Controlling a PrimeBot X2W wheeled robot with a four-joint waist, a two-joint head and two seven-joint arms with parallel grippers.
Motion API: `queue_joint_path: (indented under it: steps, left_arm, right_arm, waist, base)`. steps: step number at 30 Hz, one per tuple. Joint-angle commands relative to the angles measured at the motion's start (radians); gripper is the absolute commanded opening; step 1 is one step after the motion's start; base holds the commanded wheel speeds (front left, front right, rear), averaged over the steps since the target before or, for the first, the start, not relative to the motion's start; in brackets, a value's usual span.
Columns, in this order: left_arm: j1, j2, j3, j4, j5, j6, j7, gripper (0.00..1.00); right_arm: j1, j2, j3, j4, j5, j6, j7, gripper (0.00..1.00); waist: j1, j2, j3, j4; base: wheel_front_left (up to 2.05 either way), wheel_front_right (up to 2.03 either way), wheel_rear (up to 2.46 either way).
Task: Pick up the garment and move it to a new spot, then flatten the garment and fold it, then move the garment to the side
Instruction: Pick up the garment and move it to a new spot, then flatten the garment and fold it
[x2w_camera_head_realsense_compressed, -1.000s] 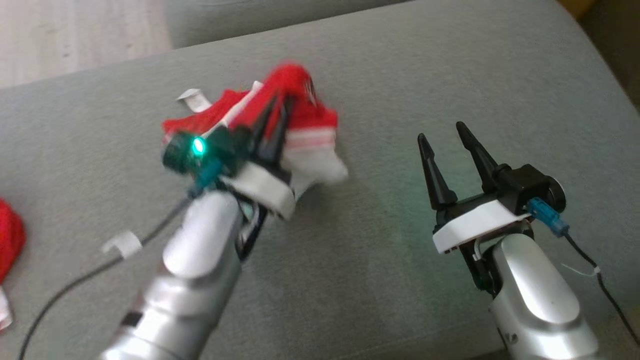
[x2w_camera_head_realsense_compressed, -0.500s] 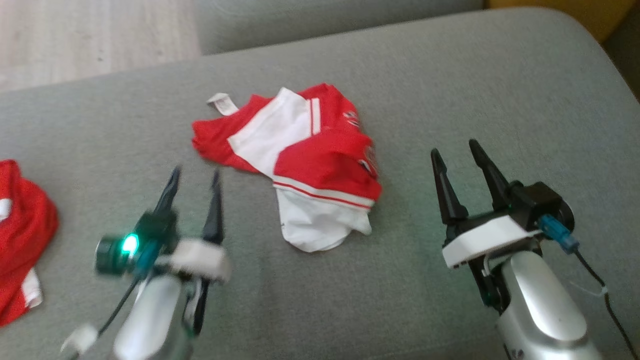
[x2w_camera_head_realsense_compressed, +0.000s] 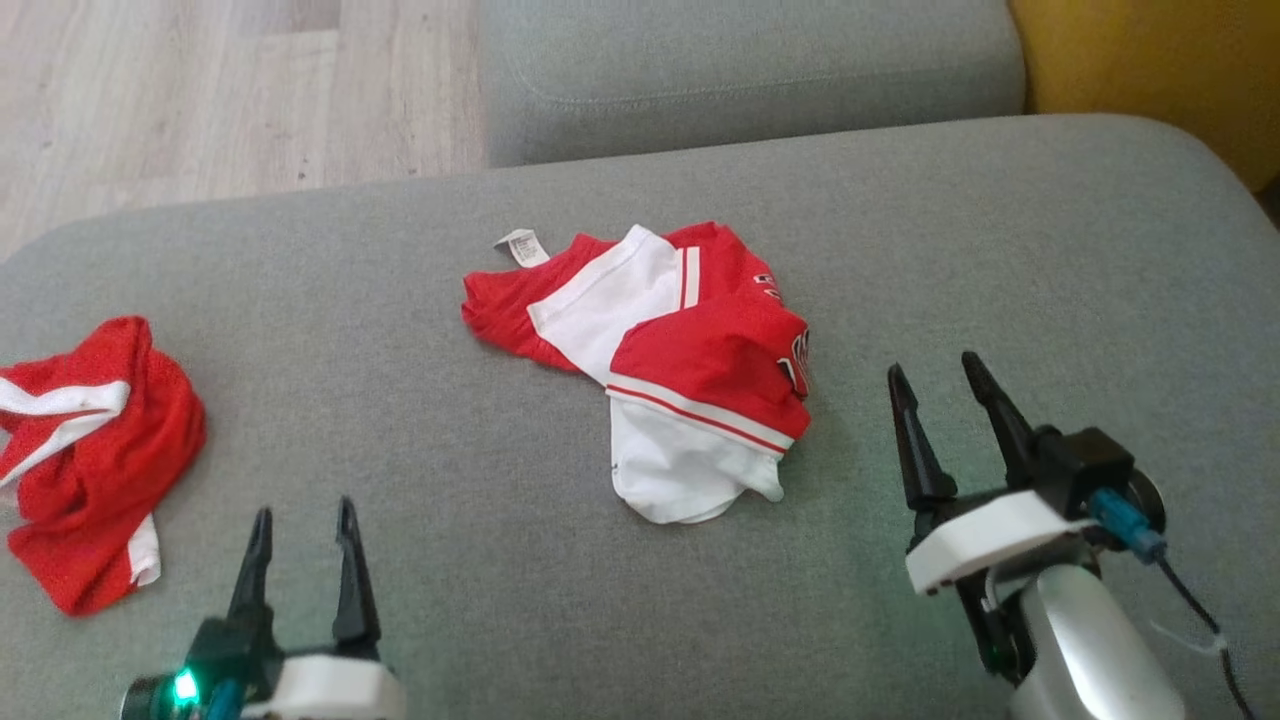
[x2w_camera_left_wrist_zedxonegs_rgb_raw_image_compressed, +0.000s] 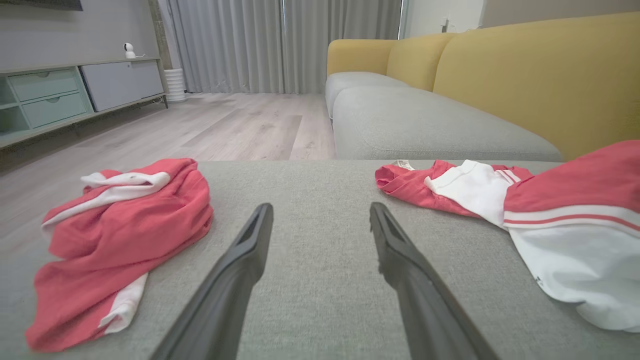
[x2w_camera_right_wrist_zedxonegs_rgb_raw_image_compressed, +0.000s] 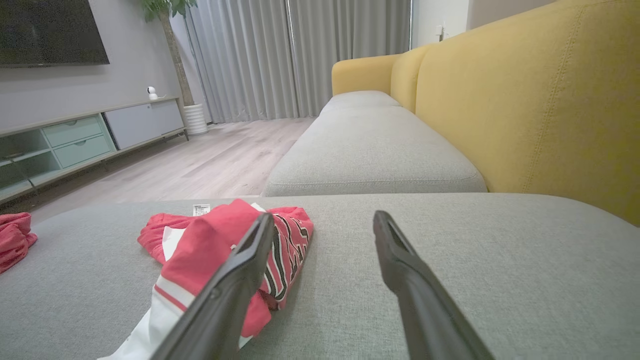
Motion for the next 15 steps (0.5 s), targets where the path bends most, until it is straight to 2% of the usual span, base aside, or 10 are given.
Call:
queue_joint_path:
  steps: [1, 10, 13, 15]
  left_arm:
    - [0.003, -0.006, 0.056, -0.05, 0.012, -0.01, -0.005, 1.0]
    - [0.058, -0.025, 0.067, -0.06, 0.029, -0.038, -0.005, 1.0]
    - [0.044, -0.026, 0.054, -0.044, 0.042, -0.054, -0.005, 1.0]
    - [0.036, -0.027, 0.046, -0.037, 0.039, -0.057, -0.005, 1.0]
  right_arm:
    - [-0.003, 0.008, 0.017, -0.026, -0.003, 0.008, -0.011, 1.0]
    - [0.016, 0.008, 0.016, -0.024, -0.009, 0.008, -0.011, 1.0]
    - [0.01, 0.008, 0.05, -0.028, -0.007, 0.008, -0.011, 1.0]
    - [0.002, 0.008, 0.107, -0.032, -0.004, 0.008, -0.011, 1.0]
  waist:
    - [0.0001, 0.0, -0.009, 0.001]
    - [0.0001, 0.0, -0.009, 0.004]
    - [0.0001, 0.0, -0.004, 0.011]
    - [0.0001, 0.0, 0.002, 0.02]
  base:
    - [0.0, 0.0, 0.0]
    - [0.0, 0.0, 0.0]
    - [0.0, 0.0, 0.0]
    - [0.0, 0.0, 0.0]
